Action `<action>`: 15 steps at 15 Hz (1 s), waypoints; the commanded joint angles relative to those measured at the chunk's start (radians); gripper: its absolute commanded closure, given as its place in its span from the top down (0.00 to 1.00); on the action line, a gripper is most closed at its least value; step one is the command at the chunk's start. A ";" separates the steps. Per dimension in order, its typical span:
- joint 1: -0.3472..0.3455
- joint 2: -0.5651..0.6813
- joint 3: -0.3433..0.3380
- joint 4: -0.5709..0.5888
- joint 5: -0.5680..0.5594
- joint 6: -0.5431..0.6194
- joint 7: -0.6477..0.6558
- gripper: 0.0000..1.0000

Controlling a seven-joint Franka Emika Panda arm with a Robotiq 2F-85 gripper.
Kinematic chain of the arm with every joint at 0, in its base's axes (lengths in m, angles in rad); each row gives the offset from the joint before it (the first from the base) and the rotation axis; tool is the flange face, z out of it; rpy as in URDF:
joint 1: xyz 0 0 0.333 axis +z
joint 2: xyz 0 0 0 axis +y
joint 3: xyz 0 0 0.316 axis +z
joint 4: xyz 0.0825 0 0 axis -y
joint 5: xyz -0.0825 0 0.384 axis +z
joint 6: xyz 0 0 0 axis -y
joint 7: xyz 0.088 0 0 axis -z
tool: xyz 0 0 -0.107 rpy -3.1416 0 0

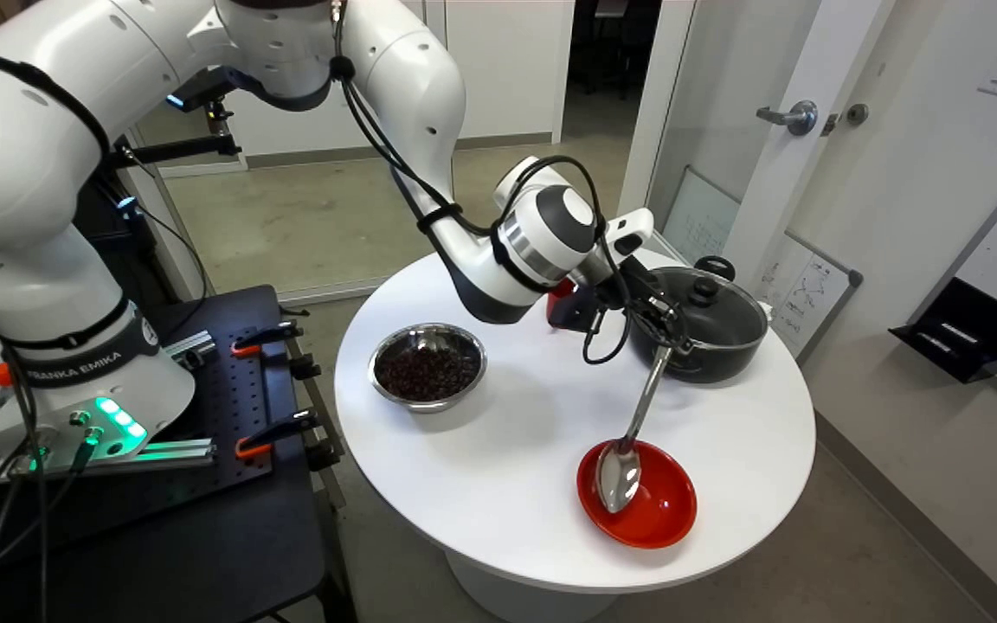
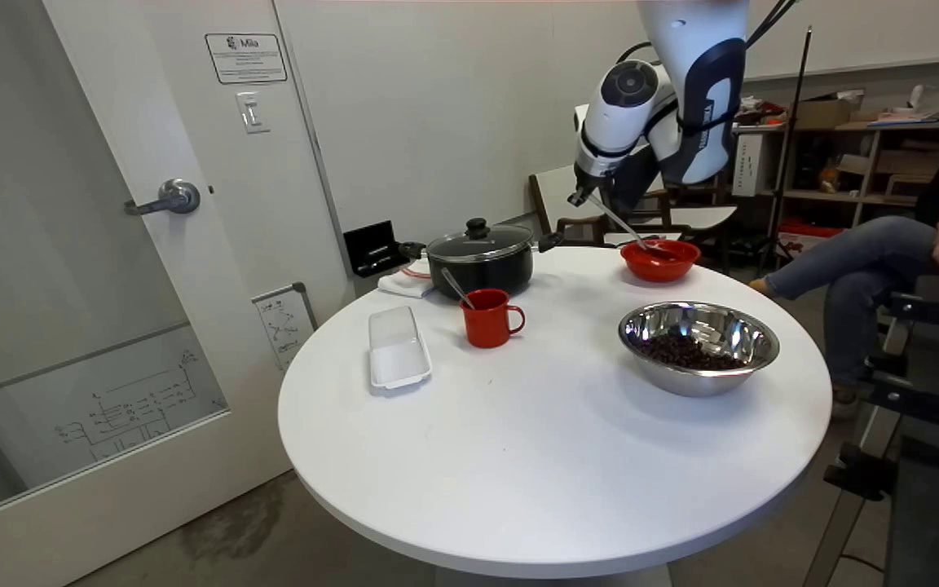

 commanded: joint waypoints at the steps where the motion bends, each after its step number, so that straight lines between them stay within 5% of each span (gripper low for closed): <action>1: 0.000 -0.037 -0.014 0.022 -0.007 0.006 0.031 0.01; 15: 0.000 -0.068 -0.004 0.013 -0.018 0.005 0.044 0.01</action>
